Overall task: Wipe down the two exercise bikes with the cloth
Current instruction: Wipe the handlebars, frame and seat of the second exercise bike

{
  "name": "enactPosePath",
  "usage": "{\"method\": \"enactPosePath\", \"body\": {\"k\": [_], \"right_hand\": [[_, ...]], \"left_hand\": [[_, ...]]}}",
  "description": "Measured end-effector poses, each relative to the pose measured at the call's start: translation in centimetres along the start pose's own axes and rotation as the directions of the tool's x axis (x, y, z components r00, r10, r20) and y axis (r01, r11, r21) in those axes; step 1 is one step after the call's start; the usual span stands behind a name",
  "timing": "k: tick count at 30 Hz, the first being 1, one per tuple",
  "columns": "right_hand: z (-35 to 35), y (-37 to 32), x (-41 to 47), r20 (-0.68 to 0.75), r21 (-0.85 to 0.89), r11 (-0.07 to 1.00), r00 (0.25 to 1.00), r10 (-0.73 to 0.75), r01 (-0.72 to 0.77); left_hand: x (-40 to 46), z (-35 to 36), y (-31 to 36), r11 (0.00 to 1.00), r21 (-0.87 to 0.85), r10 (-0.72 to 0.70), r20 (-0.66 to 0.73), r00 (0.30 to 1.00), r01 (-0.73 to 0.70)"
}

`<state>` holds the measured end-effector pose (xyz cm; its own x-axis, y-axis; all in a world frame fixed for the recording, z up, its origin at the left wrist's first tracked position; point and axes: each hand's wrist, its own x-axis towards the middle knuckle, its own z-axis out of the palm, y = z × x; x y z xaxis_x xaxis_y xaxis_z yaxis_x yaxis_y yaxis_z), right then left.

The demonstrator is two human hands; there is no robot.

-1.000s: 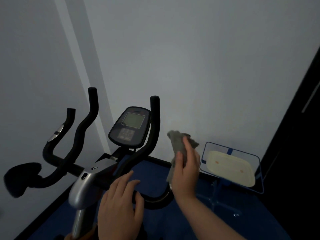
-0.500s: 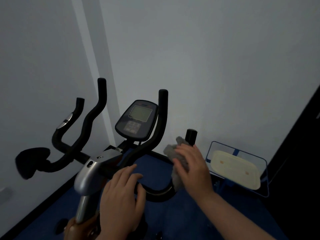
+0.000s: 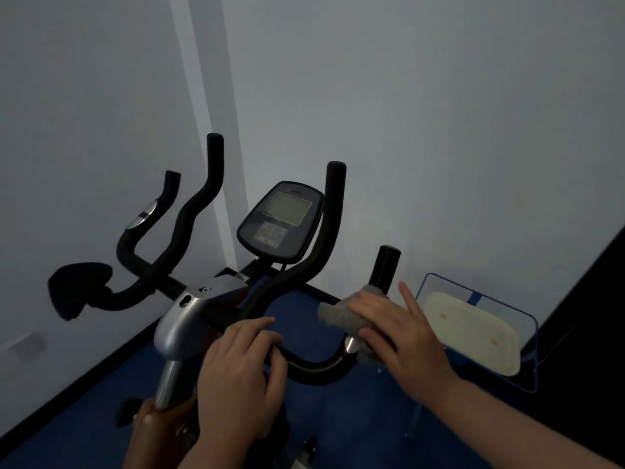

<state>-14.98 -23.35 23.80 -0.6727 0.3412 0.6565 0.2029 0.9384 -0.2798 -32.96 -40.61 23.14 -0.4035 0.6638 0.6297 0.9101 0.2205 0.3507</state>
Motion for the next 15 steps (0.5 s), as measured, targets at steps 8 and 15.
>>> {"method": "enactPosePath", "body": {"k": [8, 15], "right_hand": [[3.4, -6.9, 1.1, 0.285, -0.044, 0.999, 0.959, -0.012, 0.026], [1.5, -6.5, 2.3, 0.493, 0.026, 0.997, 0.867, -0.072, 0.068]], "left_hand": [[-0.3, 0.1, 0.0, 0.999, 0.030, -0.029, -0.073, 0.997, 0.031], [-2.2, 0.2, -0.4, 0.966, 0.044, -0.242, -0.203, 0.949, 0.256]]}}
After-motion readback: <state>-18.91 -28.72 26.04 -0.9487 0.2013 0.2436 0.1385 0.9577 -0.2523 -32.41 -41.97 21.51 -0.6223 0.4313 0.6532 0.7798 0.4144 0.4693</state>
